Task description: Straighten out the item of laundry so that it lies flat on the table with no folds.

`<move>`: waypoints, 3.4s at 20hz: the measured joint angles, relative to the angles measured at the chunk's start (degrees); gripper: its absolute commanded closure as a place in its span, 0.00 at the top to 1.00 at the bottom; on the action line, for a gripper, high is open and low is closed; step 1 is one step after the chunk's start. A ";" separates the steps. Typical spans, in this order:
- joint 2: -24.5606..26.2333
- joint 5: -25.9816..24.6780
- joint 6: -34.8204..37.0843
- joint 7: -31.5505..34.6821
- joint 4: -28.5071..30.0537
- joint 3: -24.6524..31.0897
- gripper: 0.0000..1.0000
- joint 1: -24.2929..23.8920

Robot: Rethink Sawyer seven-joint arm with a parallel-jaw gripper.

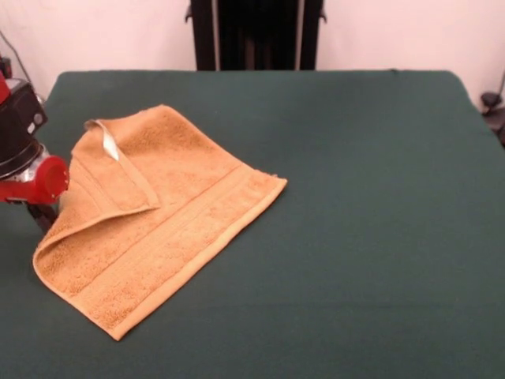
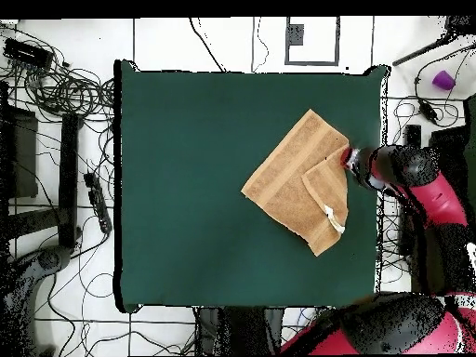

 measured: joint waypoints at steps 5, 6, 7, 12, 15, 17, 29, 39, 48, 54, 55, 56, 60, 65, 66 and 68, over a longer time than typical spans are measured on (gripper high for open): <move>-1.01 0.90 0.01 0.07 1.66 -0.36 0.00 0.63; -1.49 1.11 0.02 0.07 2.37 -0.36 0.00 0.63; -1.98 1.23 0.14 0.07 2.95 -0.35 0.00 0.61; -5.51 1.36 3.00 0.07 5.82 -0.34 0.00 0.31; -8.70 1.35 7.90 0.07 7.35 -0.28 0.00 -0.51; -11.74 1.31 13.66 0.07 8.17 -0.20 0.00 -1.74; -18.21 1.89 23.61 0.07 8.35 0.03 0.00 -7.52; -15.14 2.16 10.09 0.13 8.35 -0.49 0.00 -1.03; -10.58 3.72 0.19 2.38 8.28 -0.94 0.00 6.53; -7.75 4.67 0.18 4.12 8.27 -1.27 0.00 7.87; -7.41 4.71 0.18 4.27 8.28 -1.33 0.00 7.91; -7.10 4.73 0.18 4.45 8.27 -1.38 0.00 7.94; -5.81 4.71 0.16 5.14 8.27 -1.66 0.00 7.85; -3.98 4.56 0.16 5.16 8.25 -2.30 0.00 6.88; -3.64 4.56 0.15 5.16 8.24 -2.49 0.00 6.64; -3.12 4.56 0.16 5.16 8.24 -2.81 0.00 6.40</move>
